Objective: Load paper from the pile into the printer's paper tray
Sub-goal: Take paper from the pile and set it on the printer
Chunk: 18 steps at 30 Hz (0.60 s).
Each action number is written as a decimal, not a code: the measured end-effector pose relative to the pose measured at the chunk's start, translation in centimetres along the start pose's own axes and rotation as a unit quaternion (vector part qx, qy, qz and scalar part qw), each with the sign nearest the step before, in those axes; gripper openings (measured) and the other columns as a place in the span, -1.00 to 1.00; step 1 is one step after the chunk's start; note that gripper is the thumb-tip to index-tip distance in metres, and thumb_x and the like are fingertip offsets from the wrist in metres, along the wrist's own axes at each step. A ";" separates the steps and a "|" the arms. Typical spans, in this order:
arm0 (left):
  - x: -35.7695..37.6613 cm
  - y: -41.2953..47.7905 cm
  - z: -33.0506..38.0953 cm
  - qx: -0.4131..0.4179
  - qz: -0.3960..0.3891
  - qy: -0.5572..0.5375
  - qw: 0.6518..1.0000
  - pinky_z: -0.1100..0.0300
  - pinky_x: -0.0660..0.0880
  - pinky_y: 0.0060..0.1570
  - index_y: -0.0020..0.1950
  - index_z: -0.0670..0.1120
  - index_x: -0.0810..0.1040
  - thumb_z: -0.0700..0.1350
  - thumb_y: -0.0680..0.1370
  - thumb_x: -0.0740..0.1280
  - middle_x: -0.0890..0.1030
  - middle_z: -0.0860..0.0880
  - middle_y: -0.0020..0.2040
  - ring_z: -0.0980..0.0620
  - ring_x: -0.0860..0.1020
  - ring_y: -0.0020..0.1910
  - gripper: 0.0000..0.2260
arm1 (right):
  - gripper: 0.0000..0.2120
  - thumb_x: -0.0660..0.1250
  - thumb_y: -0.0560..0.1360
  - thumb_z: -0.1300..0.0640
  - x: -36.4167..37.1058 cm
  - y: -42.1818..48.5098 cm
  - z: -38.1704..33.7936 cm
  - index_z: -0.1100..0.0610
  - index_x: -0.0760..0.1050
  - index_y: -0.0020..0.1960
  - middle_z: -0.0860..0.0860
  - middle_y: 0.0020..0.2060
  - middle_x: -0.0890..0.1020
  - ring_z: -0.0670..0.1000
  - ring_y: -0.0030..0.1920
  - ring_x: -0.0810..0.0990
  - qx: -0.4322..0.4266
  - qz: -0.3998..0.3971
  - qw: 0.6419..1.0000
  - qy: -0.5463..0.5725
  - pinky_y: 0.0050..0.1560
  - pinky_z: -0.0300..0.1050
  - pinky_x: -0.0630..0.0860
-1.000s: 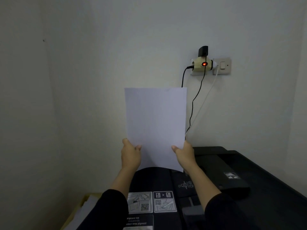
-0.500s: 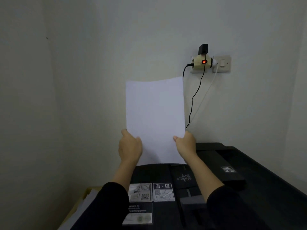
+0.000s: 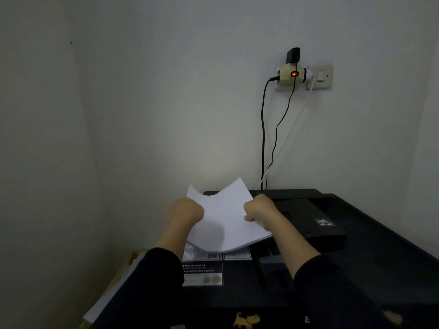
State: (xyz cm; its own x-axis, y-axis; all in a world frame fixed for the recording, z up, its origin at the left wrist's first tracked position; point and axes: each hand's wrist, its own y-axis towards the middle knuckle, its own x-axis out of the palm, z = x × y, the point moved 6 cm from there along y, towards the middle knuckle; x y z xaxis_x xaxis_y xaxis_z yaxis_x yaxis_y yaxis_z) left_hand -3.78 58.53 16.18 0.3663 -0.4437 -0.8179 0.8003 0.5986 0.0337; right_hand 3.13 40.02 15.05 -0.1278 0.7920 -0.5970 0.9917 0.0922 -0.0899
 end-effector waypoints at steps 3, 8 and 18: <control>0.6 -0.8 -0.7 -0.014 -0.009 0.065 0.998 0.15 0.46 -0.03 0.01 -0.18 0.53 -0.22 0.55 0.16 0.56 -0.16 0.08 -0.12 0.56 0.14 -0.83 | -0.84 0.31 0.43 0.28 0.7 -0.4 0.4 0.28 0.47 0.01 0.15 -0.08 0.55 0.15 -0.03 0.58 0.001 -0.003 0.997 -0.081 -0.17 -0.13 0.43; 0.4 -1.6 -1.4 -0.055 0.011 0.173 0.983 0.04 0.43 0.14 0.30 -0.18 0.46 -0.13 0.55 0.18 0.46 -0.17 0.32 -0.15 0.44 0.27 -0.66 | -0.79 0.30 0.43 0.28 0.3 -1.1 0.1 0.19 0.31 -0.31 0.05 -0.32 0.45 0.09 -0.20 0.50 -0.018 0.049 0.981 -0.188 -0.44 -0.21 0.32; 0.0 -4.7 2.2 0.102 0.160 0.101 0.977 -0.07 0.34 0.32 0.37 -0.21 0.26 -0.07 0.53 0.29 0.35 -0.20 0.35 -0.18 0.30 0.35 -0.53 | -0.61 0.23 0.51 0.20 -1.9 -4.7 -0.5 0.24 0.34 0.32 0.23 0.29 0.37 0.24 0.28 0.35 -0.133 0.154 0.966 -0.157 0.23 0.16 0.41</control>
State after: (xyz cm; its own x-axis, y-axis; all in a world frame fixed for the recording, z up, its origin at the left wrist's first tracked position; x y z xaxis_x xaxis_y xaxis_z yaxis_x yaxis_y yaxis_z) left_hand -6.47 54.26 17.24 0.5294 -0.1025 -0.8422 0.7451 0.5310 0.4037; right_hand -1.28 38.36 17.00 0.2165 0.5886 -0.7789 0.9473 0.0664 0.3134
